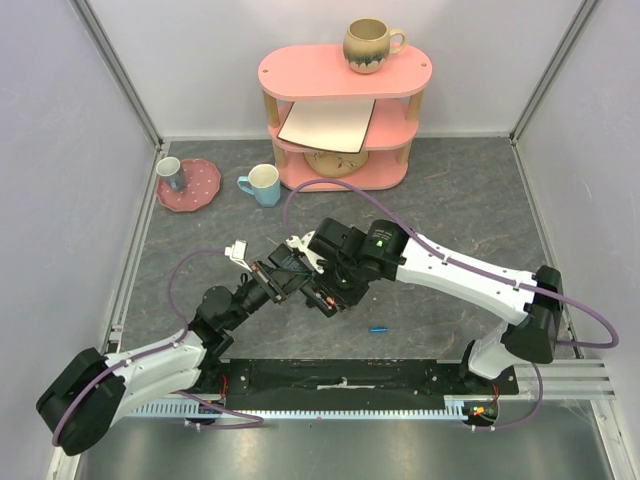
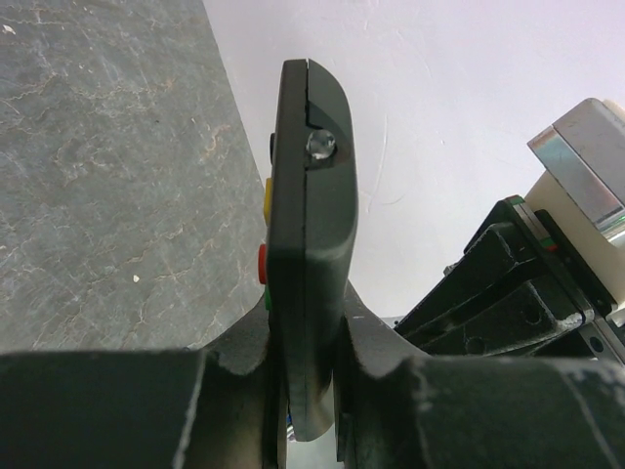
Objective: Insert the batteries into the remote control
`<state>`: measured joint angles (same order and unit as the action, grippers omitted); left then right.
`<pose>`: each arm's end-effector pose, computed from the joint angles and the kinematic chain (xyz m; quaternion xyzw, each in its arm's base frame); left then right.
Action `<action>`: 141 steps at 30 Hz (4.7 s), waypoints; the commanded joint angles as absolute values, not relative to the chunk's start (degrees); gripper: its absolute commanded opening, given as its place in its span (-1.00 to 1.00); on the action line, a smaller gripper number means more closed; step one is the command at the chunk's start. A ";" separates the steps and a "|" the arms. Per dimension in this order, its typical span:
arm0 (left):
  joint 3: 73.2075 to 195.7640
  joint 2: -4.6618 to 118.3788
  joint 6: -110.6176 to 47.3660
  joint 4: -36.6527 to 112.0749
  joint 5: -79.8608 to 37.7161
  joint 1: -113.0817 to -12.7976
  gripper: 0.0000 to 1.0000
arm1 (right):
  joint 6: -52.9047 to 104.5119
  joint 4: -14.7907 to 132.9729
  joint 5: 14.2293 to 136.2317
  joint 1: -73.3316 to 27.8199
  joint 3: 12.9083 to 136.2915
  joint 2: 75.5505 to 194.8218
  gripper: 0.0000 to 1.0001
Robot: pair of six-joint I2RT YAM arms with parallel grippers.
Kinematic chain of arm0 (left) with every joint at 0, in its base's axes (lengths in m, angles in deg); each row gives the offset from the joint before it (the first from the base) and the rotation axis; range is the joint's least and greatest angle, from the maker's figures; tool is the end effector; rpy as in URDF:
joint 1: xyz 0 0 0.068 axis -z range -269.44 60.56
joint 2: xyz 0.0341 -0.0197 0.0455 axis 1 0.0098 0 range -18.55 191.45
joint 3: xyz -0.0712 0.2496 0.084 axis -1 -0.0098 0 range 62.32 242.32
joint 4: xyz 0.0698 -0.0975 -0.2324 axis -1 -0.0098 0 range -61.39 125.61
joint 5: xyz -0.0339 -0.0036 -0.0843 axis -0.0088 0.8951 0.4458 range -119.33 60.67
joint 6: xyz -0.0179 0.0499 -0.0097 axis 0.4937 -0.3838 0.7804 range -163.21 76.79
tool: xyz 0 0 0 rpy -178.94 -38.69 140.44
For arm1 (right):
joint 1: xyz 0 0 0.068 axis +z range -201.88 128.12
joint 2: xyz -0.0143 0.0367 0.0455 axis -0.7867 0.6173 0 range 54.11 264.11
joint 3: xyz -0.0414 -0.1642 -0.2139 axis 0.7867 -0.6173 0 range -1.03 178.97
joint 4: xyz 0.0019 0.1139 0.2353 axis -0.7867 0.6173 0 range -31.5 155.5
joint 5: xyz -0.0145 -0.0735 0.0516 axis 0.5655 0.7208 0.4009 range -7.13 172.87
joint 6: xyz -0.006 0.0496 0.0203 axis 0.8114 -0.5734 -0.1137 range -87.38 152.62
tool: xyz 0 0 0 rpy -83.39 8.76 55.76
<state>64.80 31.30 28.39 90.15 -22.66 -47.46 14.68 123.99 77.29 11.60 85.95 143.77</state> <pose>0.1225 -0.1157 0.1894 -0.1266 0.6496 -0.6475 0.3779 0.1339 0.2759 0.3243 -0.3881 0.9008 0.1595 0.1121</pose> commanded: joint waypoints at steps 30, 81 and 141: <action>59.51 26.45 30.01 91.42 -19.84 -47.25 -0.96 | 14.78 124.15 85.15 11.58 94.85 150.43 -1.00; 61.44 25.92 35.18 86.66 -20.11 -47.43 -0.96 | 4.15 83.14 87.35 5.69 62.39 117.06 0.16; 66.80 33.92 44.33 97.39 -11.41 -47.52 -0.96 | 2.56 47.42 57.91 0.41 24.28 98.93 0.42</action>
<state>65.02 34.90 43.16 93.21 -12.76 -47.53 1.37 49.74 57.81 0.72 24.07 98.33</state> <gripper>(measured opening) 0.224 0.716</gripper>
